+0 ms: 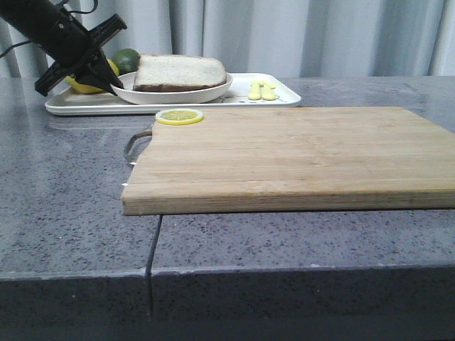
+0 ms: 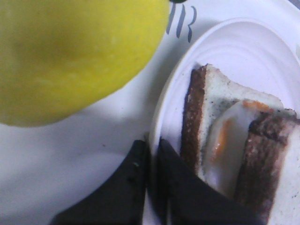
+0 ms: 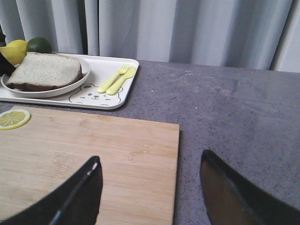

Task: Place bread and move sandwich to tray
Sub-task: 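Lower the plate onto the tray and open the left gripper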

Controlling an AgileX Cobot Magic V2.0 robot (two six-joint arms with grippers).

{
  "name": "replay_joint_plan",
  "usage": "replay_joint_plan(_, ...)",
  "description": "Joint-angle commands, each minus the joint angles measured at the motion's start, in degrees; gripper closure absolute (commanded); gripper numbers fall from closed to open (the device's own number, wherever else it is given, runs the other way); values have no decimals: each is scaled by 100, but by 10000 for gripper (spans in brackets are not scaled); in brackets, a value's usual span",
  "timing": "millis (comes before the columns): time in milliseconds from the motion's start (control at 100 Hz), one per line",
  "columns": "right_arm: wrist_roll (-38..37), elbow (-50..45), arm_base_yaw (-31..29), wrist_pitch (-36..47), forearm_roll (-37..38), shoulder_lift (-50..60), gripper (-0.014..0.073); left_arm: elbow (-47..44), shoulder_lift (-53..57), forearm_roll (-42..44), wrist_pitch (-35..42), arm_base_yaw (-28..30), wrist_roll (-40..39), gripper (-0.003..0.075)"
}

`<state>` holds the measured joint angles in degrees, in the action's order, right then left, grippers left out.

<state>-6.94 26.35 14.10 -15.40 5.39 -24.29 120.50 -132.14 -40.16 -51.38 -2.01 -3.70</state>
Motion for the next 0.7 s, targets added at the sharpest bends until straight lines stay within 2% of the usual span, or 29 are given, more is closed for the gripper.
replay_joint_plan(0, 2, 157, -38, 419, 76, -26, 133, 232, 422, -380, 262, -45, -88, 738)
replay_joint_plan(200, 2, 157, -38, 424, 76, -26, 133, 232, 422, -380, 174, -45, -88, 718)
replay_joint_plan(390, 2, 157, -38, 424, 76, -26, 133, 232, 422, -380, 137, -45, -88, 615)
replay_joint_plan(690, 7, 157, -38, 428, 76, -26, 133, 245, 434, -377, -55, -20, -88, 510)
